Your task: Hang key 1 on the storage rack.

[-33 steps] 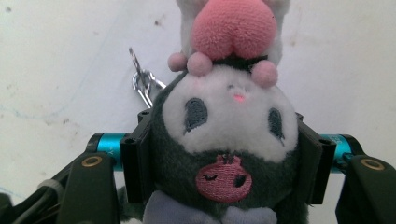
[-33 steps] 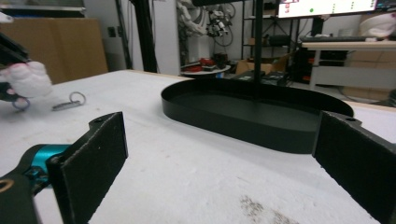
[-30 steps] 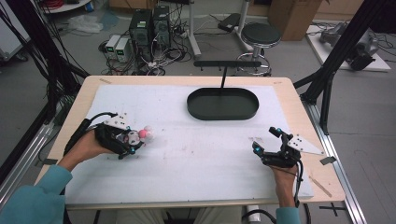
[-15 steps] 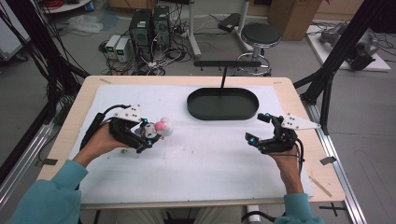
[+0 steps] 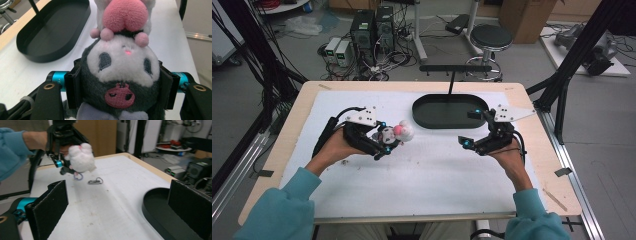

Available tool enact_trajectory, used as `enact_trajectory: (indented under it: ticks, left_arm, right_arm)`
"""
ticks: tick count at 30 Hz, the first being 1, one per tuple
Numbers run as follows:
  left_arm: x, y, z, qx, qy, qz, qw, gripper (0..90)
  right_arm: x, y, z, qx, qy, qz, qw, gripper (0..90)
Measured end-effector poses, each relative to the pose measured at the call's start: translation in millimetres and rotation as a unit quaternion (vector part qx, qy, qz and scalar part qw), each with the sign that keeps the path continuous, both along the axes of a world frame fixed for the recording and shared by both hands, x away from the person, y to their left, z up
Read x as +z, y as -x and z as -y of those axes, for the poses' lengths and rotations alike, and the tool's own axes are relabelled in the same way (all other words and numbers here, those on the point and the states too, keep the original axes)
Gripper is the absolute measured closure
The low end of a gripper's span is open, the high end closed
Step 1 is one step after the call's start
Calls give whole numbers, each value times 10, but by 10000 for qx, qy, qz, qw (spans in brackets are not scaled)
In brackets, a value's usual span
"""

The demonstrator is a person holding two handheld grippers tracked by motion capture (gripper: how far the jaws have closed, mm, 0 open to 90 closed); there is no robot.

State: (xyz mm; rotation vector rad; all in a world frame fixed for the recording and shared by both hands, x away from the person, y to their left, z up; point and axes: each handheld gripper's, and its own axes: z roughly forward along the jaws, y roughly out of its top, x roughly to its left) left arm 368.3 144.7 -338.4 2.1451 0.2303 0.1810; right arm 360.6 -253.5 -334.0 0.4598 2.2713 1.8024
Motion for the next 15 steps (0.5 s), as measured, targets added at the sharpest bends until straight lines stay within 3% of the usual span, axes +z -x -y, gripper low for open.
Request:
enact_trajectory:
  ticks: [6,11,15]
  left_arm:
    - [13,-43,144,-110,116,-29,9999,359]
    - [29,-59,238,-273,139,-40,9995,359]
    - [57,-72,301,-336,195,-55,9992,359]
  right_arm:
    - [131,-110,-157,455,29,-40,9990,26]
    - [204,-154,-283,637,432,9,9970,26]
    - [225,-208,-359,827,491,-30,9954,26]
